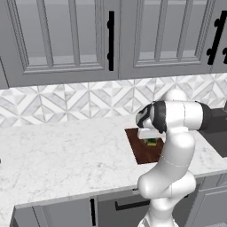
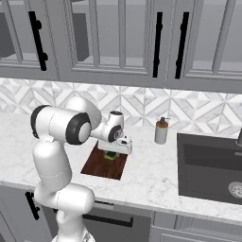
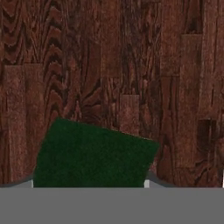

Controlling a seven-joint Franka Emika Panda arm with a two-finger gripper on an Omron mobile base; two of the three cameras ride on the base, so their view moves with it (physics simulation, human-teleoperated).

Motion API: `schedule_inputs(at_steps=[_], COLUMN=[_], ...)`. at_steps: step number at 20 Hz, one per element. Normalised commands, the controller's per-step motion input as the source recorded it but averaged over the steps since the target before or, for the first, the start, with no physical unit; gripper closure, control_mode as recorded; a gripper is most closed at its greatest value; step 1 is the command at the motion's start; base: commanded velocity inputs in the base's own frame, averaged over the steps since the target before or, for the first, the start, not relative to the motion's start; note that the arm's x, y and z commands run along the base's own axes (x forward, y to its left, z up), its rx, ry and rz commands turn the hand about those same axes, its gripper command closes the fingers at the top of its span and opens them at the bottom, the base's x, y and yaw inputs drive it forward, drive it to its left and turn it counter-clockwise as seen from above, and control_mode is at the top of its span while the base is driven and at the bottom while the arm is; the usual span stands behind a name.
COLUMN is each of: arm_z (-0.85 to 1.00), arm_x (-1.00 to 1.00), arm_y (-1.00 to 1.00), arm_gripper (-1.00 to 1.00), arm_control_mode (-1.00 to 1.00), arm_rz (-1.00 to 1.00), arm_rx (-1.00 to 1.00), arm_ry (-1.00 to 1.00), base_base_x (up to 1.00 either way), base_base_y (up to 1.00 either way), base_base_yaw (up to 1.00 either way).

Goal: Pick up the sponge from the counter and clean the cutting board by briefly scrubbing or pressing down on the cutting board. Once finished, release the sponge.

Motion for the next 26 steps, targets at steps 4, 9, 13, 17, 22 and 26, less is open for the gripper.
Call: schedule_inputs(at_steps=[4,9,13,17,22,26], arm_z=[-0.01,-0.12,-0.42,-0.59,-0.72,-0.25], arm_x=[-0.20,-0.35,-0.29,-0.24,-0.22,-0.27], arm_y=[0.00,0.00,0.00,0.00,0.00,-0.04], arm_gripper=[1.00,1.00,1.00,1.00,1.00,1.00], arm_control_mode=[-1.00,-1.00,-1.00,-1.00,-1.00,-1.00], arm_rz=[0.00,0.00,0.00,0.00,0.00,0.00], arm_rx=[0.00,0.00,0.00,0.00,0.00,0.00], arm_ry=[0.00,0.00,0.01,0.00,0.00,-0.02], base_base_x=[0.00,0.00,0.00,0.00,0.00,0.00], base_base_y=[0.00,0.00,0.00,0.00,0.00,0.00], base_base_yaw=[0.00,0.00,0.00,0.00,0.00,0.00])
